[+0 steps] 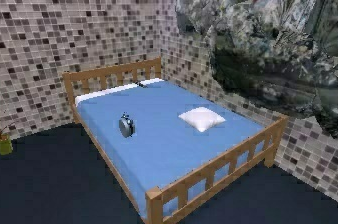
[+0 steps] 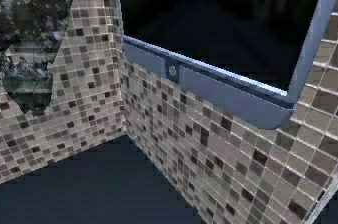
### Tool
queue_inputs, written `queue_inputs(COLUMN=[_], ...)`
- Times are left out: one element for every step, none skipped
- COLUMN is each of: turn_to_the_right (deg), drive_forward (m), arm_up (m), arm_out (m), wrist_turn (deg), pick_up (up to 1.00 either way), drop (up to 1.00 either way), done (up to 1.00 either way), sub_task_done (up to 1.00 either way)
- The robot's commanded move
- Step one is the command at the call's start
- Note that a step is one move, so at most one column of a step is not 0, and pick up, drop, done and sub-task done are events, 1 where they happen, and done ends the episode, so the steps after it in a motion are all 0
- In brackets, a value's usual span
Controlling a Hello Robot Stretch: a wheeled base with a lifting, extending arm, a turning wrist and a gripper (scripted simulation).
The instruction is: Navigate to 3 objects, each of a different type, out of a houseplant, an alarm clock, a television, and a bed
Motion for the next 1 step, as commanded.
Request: queue_inputs(turn_to_the_right=[0.0], drive_forward=[0.00], arm_up=[0.00], arm_out=[0.00], wrist_turn=[0.0], pick_up=[0.00], drop=[0.00], done=[0.00], sub_task_done=[1.00])
